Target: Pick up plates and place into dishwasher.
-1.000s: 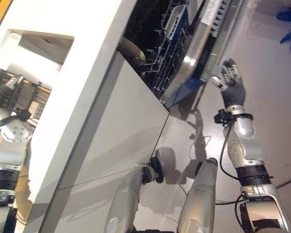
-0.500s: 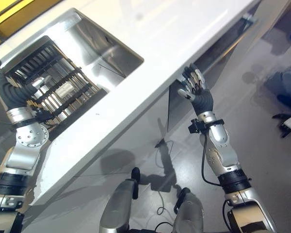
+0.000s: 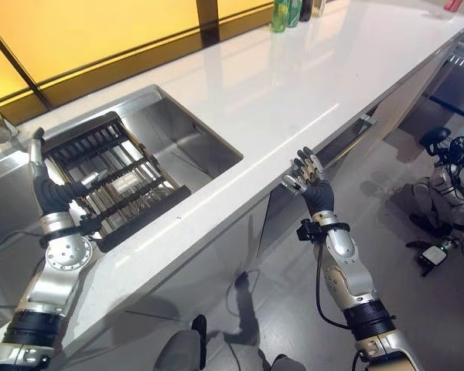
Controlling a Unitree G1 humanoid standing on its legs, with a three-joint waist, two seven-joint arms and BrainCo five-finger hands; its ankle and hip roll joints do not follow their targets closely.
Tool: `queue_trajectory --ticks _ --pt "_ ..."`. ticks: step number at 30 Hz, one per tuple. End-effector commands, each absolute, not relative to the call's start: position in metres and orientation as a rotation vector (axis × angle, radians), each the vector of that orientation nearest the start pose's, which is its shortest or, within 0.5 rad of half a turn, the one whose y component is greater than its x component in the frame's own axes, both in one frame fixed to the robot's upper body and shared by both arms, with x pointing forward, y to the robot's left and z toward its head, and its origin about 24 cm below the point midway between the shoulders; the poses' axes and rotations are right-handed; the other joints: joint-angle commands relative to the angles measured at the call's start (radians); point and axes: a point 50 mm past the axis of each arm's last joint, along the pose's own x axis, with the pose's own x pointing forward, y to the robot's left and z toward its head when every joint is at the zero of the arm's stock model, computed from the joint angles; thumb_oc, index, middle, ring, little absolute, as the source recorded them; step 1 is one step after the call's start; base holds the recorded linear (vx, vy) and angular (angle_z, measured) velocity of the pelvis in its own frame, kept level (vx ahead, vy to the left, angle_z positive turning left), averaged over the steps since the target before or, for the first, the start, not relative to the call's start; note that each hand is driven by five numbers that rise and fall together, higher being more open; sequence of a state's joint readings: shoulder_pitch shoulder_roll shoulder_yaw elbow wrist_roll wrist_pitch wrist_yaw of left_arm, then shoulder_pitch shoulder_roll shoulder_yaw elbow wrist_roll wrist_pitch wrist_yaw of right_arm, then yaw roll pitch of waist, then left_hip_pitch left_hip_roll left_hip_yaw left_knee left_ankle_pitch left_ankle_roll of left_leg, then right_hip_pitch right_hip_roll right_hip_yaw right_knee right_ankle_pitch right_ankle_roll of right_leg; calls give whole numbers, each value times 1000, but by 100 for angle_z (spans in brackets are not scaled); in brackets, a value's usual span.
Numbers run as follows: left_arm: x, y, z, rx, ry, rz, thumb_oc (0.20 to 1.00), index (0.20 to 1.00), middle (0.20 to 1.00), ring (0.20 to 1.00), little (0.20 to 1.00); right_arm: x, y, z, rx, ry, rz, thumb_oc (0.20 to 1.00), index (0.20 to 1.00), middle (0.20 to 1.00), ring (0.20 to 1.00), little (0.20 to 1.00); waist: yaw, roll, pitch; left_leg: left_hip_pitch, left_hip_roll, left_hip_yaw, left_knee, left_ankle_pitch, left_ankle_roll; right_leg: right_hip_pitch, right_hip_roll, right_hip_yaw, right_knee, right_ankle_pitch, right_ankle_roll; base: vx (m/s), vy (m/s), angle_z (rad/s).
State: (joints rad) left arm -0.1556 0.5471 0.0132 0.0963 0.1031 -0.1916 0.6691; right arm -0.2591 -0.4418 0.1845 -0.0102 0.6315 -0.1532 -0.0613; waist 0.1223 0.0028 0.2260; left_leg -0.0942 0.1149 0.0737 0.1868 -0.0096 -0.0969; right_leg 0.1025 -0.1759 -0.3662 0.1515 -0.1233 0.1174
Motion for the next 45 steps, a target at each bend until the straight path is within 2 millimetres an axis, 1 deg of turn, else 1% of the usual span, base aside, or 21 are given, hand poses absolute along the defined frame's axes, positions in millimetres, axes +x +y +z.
queue_trajectory --ticks 1,6,10,14,16,18,21,23,24,25,26,27,28,29,31,33,37,42,43,44,45 --pt "260 260 129 512 -507 596 1000 1000 1000 1000 1000 283 -171 167 137 -514 206 1000 1000 1000 1000 1000 -4 -28 -75 39 -10 46 -112 39 19 -6 30 25 -18 42 -54 -40 65 -9" --pt "256 255 123 444 -479 603 1000 1000 1000 1000 1000 278 -170 184 26 -581 177 1000 1000 1000 1000 1000 3 -32 -98 47 -6 33 -128 47 5 21 33 23 -62 56 -54 -27 75 0" --pt "254 255 121 403 -474 611 1000 1000 1000 1000 1000 273 -174 203 -24 -666 80 1000 1000 1000 1000 1000 12 -41 -112 45 -17 20 -113 36 1 25 21 21 -70 64 -50 8 108 5" --pt "253 258 125 343 -485 644 1000 1000 1000 1000 1000 265 -161 222 -56 -759 176 1000 1000 1000 1000 1000 24 -48 -123 38 -40 8 -79 8 12 16 0 22 -41 54 -43 51 143 4" --pt "255 258 129 295 -491 623 1000 1000 1000 1000 1000 264 -153 226 -65 -774 210 1000 1000 1000 1000 1000 39 -54 -126 30 -57 -2 -59 -5 29 7 -11 19 17 35 -36 66 123 9" --pt "257 252 134 262 -513 563 1000 1000 1000 1000 1000 265 -149 227 -59 -774 212 1000 1000 1000 1000 1000 57 -63 -125 18 -80 -6 -45 -15 61 -15 -22 18 123 38 -21 45 100 20" --pt "258 242 142 222 -546 464 1000 1000 1000 1000 1000 268 -152 224 -32 -755 185 1000 1000 1000 1000 1000 70 -60 -116 17 -108 -20 -43 -25 109 -80 -32 59 358 109 1 42 93 52" --pt "259 237 144 199 -559 416 1000 1000 1000 1000 1000 268 -153 217 -21 -743 176 1000 1000 1000 1000 1000 72 -63 -112 15 -126 -41 -47 -26 122 -94 -15 114 413 146 9 50 -15 68" --pt "259 234 144 191 -562 402 1000 1000 1000 1000 1000 269 -153 213 -6 -733 179 1000 1000 1000 1000 1000 68 -67 -111 14 -136 -57 -55 -21 123 -102 1 148 396 162 11 83 -124 59" --pt "261 231 144 173 -559 381 1000 1000 1000 1000 1000 268 -155 208 3 -723 174 1000 1000 1000 1000 1000 59 -76 -112 -5 -152 -86 -51 -15 122 -98 44 189 302 123 -1 114 -170 51" --pt "263 228 144 155 -553 363 1000 1000 1000 1000 1000 267 -157 204 5 -707 174 1000 1000 1000 1000 1000 47 -85 -116 -19 -169 -116 -44 -13 118 -94 63 212 218 102 -10 138 -195 63" --pt "265 226 144 146 -552 353 1000 1000 1000 1000 1000 267 -158 200 3 -690 180 1000 1000 1000 1000 1000 37 -91 -120 -22 -180 -140 -39 -15 113 -94 60 223 153 99 -15 133 -244 74" --pt "268 220 147 139 -558 339 1000 1000 1000 1000 1000 269 -157 198 7 -676 190 1000 1000 1000 1000 1000 23 -95 -122 -8 -181 -168 -48 -20 101 -111 36 252 68 123 -12 118 -288 73" --pt "271 215 148 132 -562 329 1000 1000 1000 1000 1000 271 -157 196 19 -669 197 1000 1000 1000 1000 1000 6 -93 -122 5 -174 -191 -59 -29 95 -120 34 288 14 128 -7 110 -321 78" --pt "275 203 149 117 -567 300 1000 1000 1000 1000 1000 275 -157 192 26 -648 189 1000 1000 1000 1000 1000 -21 -90 -123 16 -163 -232 -72 -35 90 -133 34 373 -47 152 11 80 -275 113" --pt "277 195 149 89 -555 267 1000 1000 1000 1000 1000 277 -156 192 38 -631 184 1000 1000 1000 1000 1000 -33 -91 -131 25 -149 -258 -81 -39 81 -129 48 417 -58 148 13 82 -214 112" --pt "274 187 148 60 -550 245 1000 1000 1000 1000 1000 282 -159 187 61 -573 181 1000 1000 1000 1000 1000 -16 -103 -149 33 -102 -263 -93 -29 43 -83 50 367 -122 142 1 36 -217 75" --pt "270 192 148 9 -520 229 1000 1000 1000 1000 1000 279 -156 183 38 -539 195 1000 1000 1000 1000 1000 10 -101 -152 10 -70 -271 -66 -13 10 -54 57 308 -159 143 -23 -6 -180 52" --pt "270 193 148 -10 -512 220 1000 1000 1000 1000 1000 278 -157 182 34 -538 188 1000 1000 1000 1000 1000 9 -99 -150 0 -72 -259 -44 -15 7 -50 56 295 -162 144 -26 -3 -111 44" --pt "270 192 147 -28 -505 203 1000 1000 1000 1000 1000 278 -158 181 29 -538 173 1000 1000 1000 1000 1000 2 -96 -150 1 -72 -221 -25 -35 6 -39 57 276 -165 134 -30 -17 -46 38" --pt "272 187 147 -52 -497 165 1000 1000 1000 1000 1000 278 -161 180 20 -539 143 1000 1000 1000 1000 1000 -18 -91 -146 -2 -65 -130 1 -37 4 -30 55 243 -165 134 -34 -16 -14 48"
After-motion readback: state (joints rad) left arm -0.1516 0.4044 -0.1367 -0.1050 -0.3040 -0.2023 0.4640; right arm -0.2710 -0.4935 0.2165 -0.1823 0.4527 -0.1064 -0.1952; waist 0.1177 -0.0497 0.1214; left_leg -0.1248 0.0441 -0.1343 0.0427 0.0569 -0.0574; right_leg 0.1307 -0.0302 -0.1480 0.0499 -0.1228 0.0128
